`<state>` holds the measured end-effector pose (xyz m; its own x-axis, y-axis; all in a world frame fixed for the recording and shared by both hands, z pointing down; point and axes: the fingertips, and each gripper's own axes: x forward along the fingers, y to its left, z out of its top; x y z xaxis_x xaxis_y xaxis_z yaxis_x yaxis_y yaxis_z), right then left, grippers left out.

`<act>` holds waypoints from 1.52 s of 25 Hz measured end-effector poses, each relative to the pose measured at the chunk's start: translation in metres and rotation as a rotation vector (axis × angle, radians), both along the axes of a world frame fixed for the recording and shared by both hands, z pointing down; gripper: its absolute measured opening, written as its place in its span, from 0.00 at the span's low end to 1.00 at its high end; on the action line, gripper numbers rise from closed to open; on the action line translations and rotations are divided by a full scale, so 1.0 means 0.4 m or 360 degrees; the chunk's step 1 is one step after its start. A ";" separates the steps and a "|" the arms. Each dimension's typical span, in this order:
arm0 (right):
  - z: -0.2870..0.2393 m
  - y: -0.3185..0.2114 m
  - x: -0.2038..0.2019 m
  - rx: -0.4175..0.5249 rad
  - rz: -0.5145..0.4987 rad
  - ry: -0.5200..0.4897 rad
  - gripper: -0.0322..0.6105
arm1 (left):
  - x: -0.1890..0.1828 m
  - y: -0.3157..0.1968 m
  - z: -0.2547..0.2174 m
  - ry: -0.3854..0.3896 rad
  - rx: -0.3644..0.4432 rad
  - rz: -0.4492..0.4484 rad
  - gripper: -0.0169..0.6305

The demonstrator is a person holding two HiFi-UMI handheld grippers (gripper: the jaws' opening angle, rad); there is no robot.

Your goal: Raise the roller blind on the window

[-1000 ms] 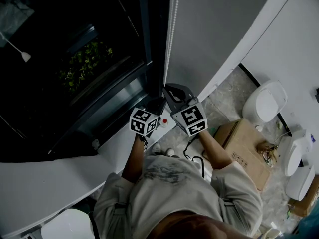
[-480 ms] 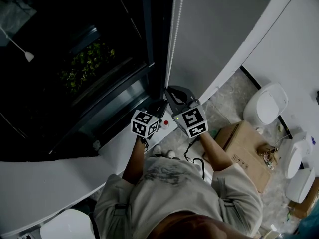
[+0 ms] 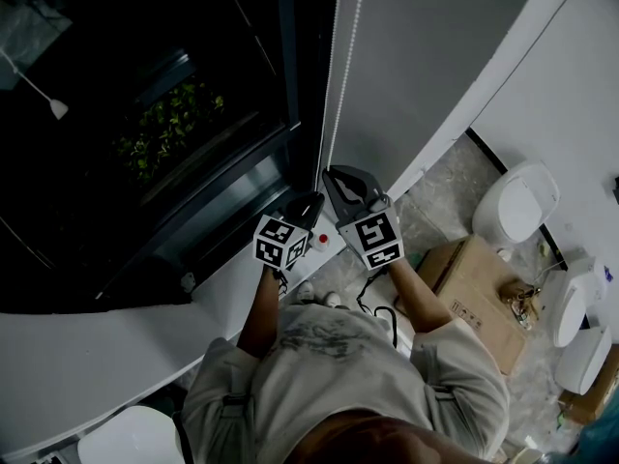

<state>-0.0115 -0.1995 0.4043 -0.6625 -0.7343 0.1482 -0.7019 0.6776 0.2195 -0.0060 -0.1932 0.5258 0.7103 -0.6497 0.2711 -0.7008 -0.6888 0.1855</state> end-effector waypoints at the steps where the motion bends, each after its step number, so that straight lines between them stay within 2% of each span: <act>1: 0.001 -0.002 0.001 0.0000 0.0004 -0.0001 0.08 | -0.002 -0.002 0.000 0.0000 0.0002 -0.0003 0.07; 8: 0.013 -0.001 0.005 -0.0014 0.0011 0.0027 0.10 | -0.012 -0.002 -0.012 0.0011 0.0026 -0.0028 0.07; 13: 0.014 -0.005 0.014 -0.0013 0.0028 0.0045 0.15 | -0.023 -0.007 -0.034 0.0036 0.0060 -0.0051 0.12; 21: 0.023 0.000 0.077 -0.0026 0.0135 0.0033 0.26 | -0.048 -0.002 -0.098 0.0051 0.0157 -0.0100 0.15; 25: 0.011 0.010 0.104 -0.0001 0.0178 -0.0006 0.28 | -0.052 0.004 -0.139 0.0072 0.0215 -0.0108 0.16; 28: -0.011 0.027 0.111 0.0037 0.0186 -0.0047 0.24 | -0.056 0.013 -0.180 0.0106 0.0273 -0.0120 0.14; 32: -0.038 0.052 0.116 0.0070 0.0181 -0.0116 0.06 | -0.067 0.027 -0.237 0.0129 0.0368 -0.0156 0.04; 38: -0.009 0.072 0.109 -0.0031 0.0132 -0.0171 0.06 | -0.077 0.051 -0.286 0.0145 0.0441 -0.0168 0.04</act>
<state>0.0322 -0.1706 0.4007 -0.6125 -0.7849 0.0943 -0.7744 0.6197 0.1276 -0.0367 -0.1729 0.4116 0.6484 -0.7612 0.0116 -0.7601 -0.6464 0.0661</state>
